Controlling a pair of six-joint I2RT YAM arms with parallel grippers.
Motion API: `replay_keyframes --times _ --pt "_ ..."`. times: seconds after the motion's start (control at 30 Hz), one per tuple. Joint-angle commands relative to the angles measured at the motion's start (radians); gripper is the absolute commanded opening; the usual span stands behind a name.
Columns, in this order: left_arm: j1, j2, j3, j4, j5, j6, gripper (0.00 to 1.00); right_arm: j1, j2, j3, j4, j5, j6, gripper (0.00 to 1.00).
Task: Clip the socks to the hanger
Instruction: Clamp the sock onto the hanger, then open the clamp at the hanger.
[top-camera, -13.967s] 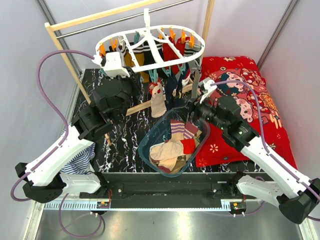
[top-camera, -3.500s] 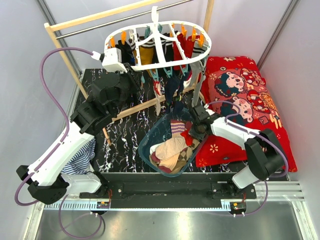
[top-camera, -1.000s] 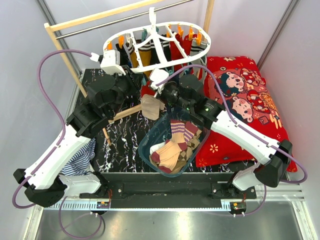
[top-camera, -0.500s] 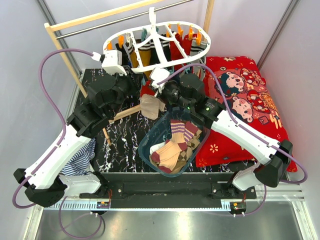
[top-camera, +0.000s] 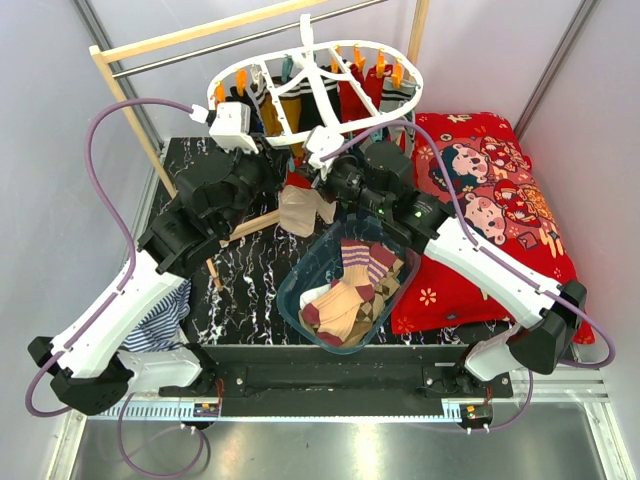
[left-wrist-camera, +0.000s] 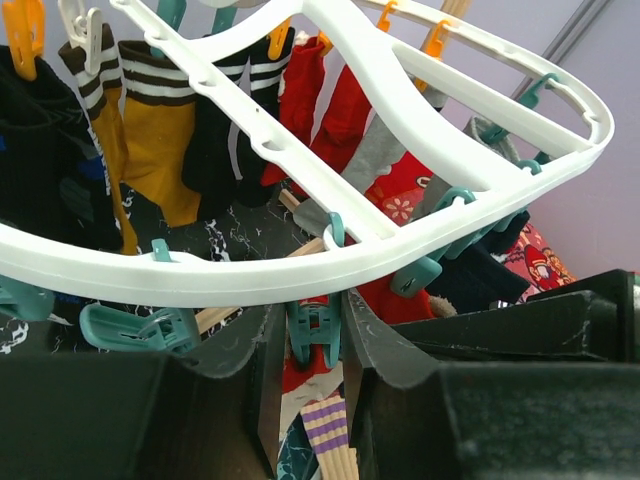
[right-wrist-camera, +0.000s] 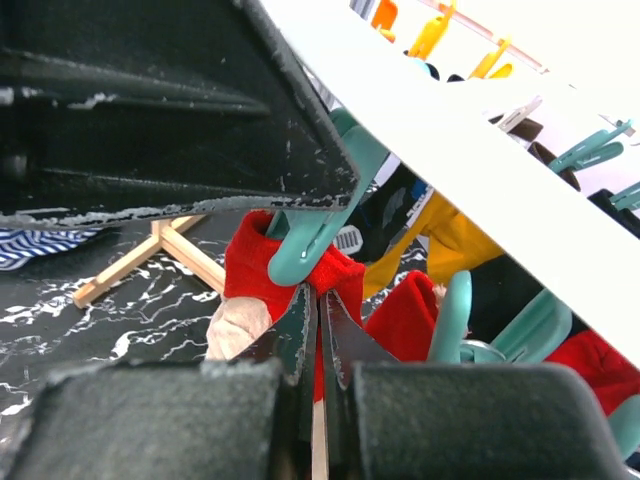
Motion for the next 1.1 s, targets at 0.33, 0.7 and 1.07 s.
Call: replay_keyframes --times 0.33,0.7,1.07 --pt "0.000 -0.056 -0.031 0.065 0.058 0.093 0.00 -0.042 -0.004 0.079 0.054 -0.096 0.081 0.00" --pt "0.000 -0.062 -0.030 0.070 0.082 0.080 0.17 -0.043 0.013 0.110 0.054 -0.125 0.102 0.00" --pt "0.000 -0.126 -0.028 0.076 0.100 0.062 0.73 -0.043 0.014 0.110 0.102 -0.108 0.108 0.01"
